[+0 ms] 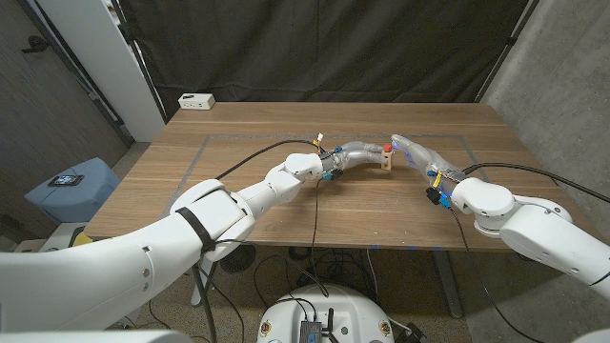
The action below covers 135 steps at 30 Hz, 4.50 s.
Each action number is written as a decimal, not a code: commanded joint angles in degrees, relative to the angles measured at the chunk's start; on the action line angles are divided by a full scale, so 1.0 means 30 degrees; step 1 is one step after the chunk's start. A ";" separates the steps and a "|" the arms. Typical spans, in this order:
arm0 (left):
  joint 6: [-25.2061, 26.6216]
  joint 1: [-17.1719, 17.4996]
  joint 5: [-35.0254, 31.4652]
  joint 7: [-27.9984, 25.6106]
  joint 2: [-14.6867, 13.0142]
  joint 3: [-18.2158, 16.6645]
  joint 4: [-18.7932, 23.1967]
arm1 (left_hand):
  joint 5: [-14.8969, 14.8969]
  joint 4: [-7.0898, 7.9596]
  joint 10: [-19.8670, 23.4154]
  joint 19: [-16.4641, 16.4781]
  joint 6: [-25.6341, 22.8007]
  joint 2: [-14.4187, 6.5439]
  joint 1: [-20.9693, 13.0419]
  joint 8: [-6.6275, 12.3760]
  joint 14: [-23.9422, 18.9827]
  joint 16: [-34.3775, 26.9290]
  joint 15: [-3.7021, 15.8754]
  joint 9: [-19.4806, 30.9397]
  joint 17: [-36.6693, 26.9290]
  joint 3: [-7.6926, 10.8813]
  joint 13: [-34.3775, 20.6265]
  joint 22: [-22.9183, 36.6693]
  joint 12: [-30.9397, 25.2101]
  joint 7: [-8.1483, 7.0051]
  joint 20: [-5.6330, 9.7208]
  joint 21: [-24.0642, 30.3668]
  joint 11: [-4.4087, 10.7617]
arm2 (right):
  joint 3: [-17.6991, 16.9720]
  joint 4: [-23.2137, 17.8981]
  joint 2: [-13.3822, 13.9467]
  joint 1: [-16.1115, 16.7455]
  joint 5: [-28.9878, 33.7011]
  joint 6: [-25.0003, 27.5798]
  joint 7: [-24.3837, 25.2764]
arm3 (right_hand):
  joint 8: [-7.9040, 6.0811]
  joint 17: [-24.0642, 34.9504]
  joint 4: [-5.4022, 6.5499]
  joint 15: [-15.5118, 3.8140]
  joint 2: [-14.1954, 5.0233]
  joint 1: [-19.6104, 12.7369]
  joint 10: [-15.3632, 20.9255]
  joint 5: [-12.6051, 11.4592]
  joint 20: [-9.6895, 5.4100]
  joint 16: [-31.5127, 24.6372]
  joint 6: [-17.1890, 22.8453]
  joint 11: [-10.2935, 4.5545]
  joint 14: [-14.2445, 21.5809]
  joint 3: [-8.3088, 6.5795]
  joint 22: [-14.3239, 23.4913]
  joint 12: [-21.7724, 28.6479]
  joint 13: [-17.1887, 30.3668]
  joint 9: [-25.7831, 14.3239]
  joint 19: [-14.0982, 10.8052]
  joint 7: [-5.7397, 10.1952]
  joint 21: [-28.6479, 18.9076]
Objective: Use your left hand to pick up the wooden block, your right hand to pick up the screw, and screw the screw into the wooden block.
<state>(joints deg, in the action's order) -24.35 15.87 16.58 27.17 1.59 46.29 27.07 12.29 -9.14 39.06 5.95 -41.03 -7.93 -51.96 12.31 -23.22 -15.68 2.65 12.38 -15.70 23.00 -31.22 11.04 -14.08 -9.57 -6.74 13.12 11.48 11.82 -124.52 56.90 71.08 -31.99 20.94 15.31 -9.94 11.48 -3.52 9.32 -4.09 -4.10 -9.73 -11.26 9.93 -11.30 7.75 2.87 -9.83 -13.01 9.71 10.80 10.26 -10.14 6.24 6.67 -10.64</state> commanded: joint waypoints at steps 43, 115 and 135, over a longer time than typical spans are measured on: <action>-0.0002 -0.0413 0.0080 -0.0018 0.0436 -0.0032 -0.1095 | 0.0135 0.0103 0.0122 0.0071 -0.0221 -0.0147 0.0028 0.0078 -0.0197 -0.0090 0.1151 0.0074 -0.0052 0.0049 -0.0108 0.0066 -0.0162 0.0044 0.0005 0.0093 0.0025 | 0.0583 -0.0005 0.0133 -0.0269 -0.0262 -0.0180 -0.0036 | -0.0136 0.0061 0.0051 0.0018 -0.0014 0.0255 -0.3533 -0.0198 0.0167 -0.0090 -0.0038 0.0051 -0.3912 -0.0113 0.0064 0.0035 0.0069 -0.0023 0.0116 0.0001 -0.0104; -0.0131 -0.0271 0.0130 0.0112 0.0366 -0.0055 -0.0952 | 0.0138 0.0091 0.0092 0.0071 -0.0248 -0.0161 0.0071 0.0082 -0.0219 -0.0083 0.1130 0.0073 -0.0044 0.0079 -0.0115 0.0066 -0.0156 0.0112 -0.0014 0.0092 0.0021 | -0.0426 -0.1262 0.0621 0.1104 -0.0697 -0.0157 0.0533 | -0.0241 0.0036 0.0033 0.0016 -0.0050 0.0195 -0.3342 -0.0240 0.0177 -0.0122 0.0184 0.0158 -0.3794 -0.0185 0.0063 0.0106 0.0070 -0.0029 0.0024 0.0000 -0.0138; -0.0103 -0.0167 0.0027 0.0210 0.0178 0.0018 -0.0443 | 0.0132 0.0103 0.0117 0.0073 -0.0266 -0.0137 0.0108 0.0087 -0.0194 -0.0071 0.1138 0.0073 -0.0043 0.0061 -0.0117 0.0066 -0.0168 0.0098 0.0003 0.0093 0.0013 | -0.1038 -0.0707 0.0516 0.1371 -0.0663 -0.0490 0.0200 | -0.0194 0.0035 0.0030 0.0057 -0.0021 0.0202 -0.3227 -0.0241 0.0112 -0.0134 0.0080 0.0250 -0.3741 -0.0183 0.0062 0.0133 0.0070 -0.0031 0.0016 -0.0367 -0.0133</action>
<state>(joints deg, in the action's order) -24.69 14.98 16.85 27.64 2.68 46.26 24.35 12.29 -9.16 38.94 5.95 -41.16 -8.04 -51.78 12.33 -23.22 -15.68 2.65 12.36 -15.71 23.14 -31.48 11.04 -14.17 -9.31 -6.74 13.12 11.59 9.26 -127.68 58.73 75.20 -34.09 19.79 16.57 -10.20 11.47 -3.52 9.32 -3.86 -3.87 -9.83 -11.70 10.24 -11.30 8.08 3.40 -9.83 -13.01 9.71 11.03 10.26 -10.12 6.55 5.92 -10.64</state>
